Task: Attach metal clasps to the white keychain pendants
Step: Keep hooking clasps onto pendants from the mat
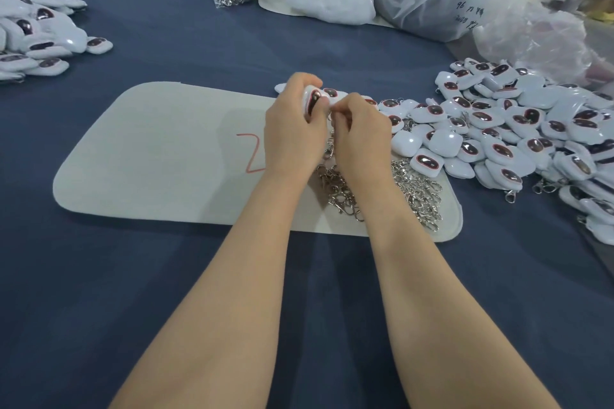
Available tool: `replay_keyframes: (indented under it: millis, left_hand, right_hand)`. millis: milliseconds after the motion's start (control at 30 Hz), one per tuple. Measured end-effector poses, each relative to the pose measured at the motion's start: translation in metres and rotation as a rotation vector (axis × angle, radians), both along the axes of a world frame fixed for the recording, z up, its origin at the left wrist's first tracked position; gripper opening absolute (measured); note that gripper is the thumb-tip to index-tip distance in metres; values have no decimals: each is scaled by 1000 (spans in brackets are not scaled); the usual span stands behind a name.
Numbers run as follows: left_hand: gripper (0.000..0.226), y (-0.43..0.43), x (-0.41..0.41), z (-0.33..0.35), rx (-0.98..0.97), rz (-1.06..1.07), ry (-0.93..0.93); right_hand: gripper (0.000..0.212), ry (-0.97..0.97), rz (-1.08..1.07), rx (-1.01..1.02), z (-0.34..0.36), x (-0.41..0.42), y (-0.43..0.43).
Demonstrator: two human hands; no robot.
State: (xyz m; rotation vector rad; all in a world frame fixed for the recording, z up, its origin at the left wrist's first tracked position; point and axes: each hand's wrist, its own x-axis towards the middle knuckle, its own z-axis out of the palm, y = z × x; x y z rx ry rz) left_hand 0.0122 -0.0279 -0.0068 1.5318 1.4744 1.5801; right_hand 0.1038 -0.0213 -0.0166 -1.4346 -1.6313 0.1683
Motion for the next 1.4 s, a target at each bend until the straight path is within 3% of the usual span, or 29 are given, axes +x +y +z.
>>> replay_keyframes:
  millis: [67, 133, 300, 367, 467, 1033, 1167, 1400]
  left_hand:
    - [17, 0, 2, -3, 70, -6, 125]
    - [16, 2, 4, -4, 48, -17, 59]
    - [10, 7, -1, 2, -339, -173, -754]
    - [12, 7, -4, 1, -452, -242, -931]
    - [11, 8, -6, 2, -529, -266, -1049]
    - [12, 4, -8, 7, -598, -262, -1028]
    - [13, 5, -7, 7, -605, -254, -1003]
    - [16, 7, -9, 3, -576, -219, -978]
  right_hand:
    - [15, 47, 11, -45, 0, 1, -2]
    - [14, 144, 20, -96, 1, 0, -3]
    - [14, 287, 34, -91, 1, -7, -1]
    - [10, 321, 28, -69, 1, -7, -1]
    - [8, 358, 49, -49, 3, -9, -3]
    - [7, 501, 112, -96, 8, -13, -3]
    - [18, 480, 90, -79, 8, -12, -2]
    - [4, 334, 130, -112, 7, -9, -1]
